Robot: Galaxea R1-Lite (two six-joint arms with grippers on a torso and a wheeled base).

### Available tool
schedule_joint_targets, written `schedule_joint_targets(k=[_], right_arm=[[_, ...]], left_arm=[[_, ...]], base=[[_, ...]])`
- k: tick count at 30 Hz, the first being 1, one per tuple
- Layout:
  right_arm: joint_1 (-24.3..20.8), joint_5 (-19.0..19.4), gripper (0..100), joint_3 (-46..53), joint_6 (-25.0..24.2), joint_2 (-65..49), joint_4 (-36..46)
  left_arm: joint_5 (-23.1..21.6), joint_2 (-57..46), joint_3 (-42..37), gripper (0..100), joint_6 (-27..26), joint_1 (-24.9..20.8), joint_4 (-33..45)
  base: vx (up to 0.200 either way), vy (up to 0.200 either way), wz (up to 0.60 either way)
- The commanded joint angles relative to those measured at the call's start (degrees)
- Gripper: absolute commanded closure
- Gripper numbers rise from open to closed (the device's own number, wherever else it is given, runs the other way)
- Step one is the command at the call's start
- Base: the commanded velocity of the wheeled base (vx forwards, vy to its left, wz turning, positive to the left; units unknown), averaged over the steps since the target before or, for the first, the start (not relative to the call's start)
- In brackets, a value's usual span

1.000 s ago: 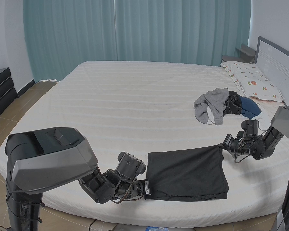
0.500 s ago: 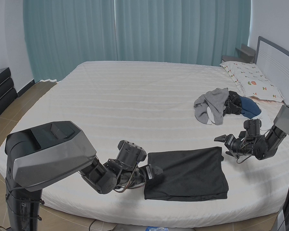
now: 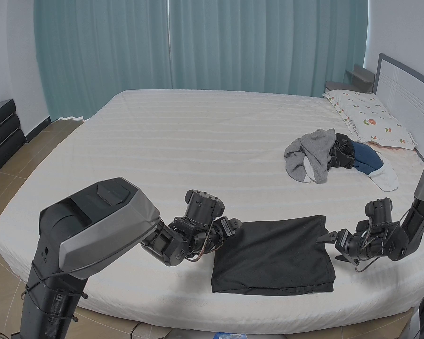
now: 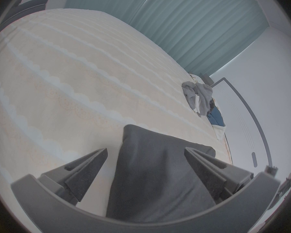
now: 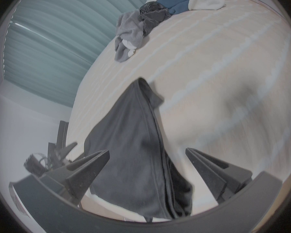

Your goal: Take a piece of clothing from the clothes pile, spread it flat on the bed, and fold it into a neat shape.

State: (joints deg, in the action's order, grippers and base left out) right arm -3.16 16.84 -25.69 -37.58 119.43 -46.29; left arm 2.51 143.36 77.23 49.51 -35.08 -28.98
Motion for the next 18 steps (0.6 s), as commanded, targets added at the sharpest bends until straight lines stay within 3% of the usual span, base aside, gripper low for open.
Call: schedule_joint_targets(k=[1, 5, 6, 14, 15, 18], right_arm=[[-2.3, -0.2, 0, 7.4, 2.9, -2.9, -4.2], [-2.3, -0.3, 0, 10.6, 5.5, -2.7, -5.4], [-2.3, -0.4, 0, 11.2, 5.7, -2.7, -5.4], [-2.3, -0.5, 0, 12.9, 5.7, -1.7, -5.4], [-2.3, -0.6, 100, 12.9, 5.7, -1.1, -5.7], [-2.2, -0.6, 100, 13.3, 5.8, -1.0, -5.8]], left_arm=[[1.0, 4.2, 5.7, 0, 0.2, 0.1, 3.3], [1.5, 4.7, 7.4, 0, 0.6, 0.3, 4.6], [1.9, 4.9, 7.5, 100, 0.6, 0.3, 4.6], [2.8, 4.8, 7.8, 100, 2.3, 0.5, 4.0], [3.7, 4.9, 8.8, 100, 4.3, 0.7, 4.1], [4.5, 4.8, 9.3, 100, 5.5, 1.1, 4.1]], base=[[0.000, 0.000, 0.00], [0.000, 0.000, 0.00], [0.000, 0.000, 0.00], [0.000, 0.000, 0.00], [0.000, 0.000, 0.00], [0.000, 0.000, 0.00]])
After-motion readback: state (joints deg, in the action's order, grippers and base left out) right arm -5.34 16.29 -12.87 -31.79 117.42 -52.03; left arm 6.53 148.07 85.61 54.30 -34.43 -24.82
